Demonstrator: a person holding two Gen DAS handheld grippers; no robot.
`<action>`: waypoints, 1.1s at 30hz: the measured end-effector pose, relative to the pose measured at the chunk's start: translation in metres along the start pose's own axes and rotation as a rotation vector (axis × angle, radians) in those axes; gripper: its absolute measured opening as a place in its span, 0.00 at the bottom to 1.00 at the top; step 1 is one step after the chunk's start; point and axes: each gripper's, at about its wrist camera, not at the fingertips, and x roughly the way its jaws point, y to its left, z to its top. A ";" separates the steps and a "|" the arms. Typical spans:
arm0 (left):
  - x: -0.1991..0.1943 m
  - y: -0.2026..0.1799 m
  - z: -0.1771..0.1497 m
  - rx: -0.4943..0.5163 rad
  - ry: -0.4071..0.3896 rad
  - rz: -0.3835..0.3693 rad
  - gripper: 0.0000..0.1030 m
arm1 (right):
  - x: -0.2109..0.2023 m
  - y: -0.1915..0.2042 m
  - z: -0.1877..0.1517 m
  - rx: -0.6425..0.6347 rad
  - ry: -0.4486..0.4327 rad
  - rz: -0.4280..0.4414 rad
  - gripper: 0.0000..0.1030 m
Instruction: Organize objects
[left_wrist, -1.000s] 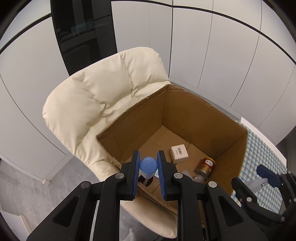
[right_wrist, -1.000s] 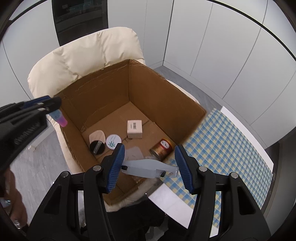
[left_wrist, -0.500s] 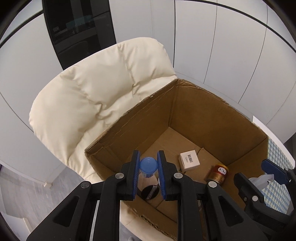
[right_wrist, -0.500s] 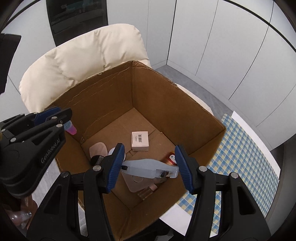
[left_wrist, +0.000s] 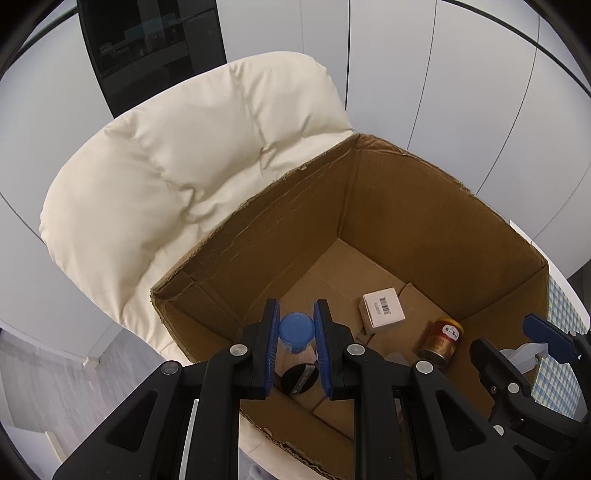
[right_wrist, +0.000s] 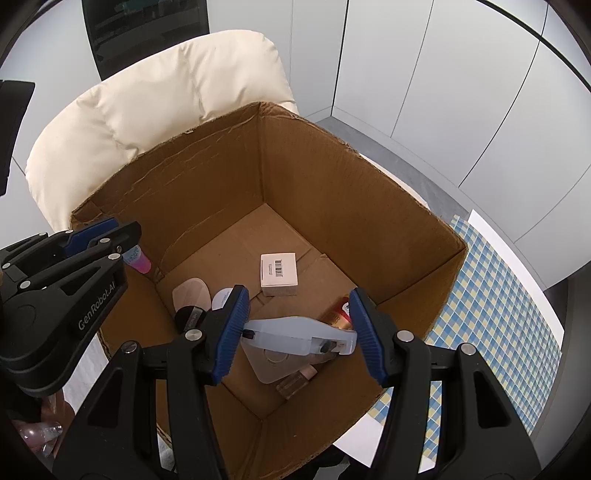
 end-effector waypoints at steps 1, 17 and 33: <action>0.000 0.000 0.000 0.001 0.002 -0.002 0.18 | 0.000 -0.001 0.000 0.004 0.000 0.002 0.57; -0.027 0.014 0.002 -0.025 -0.060 -0.034 0.91 | -0.020 -0.030 -0.004 0.156 -0.028 0.021 0.92; -0.080 -0.030 -0.011 0.162 -0.065 0.000 0.97 | -0.082 -0.063 -0.040 0.358 -0.056 -0.053 0.96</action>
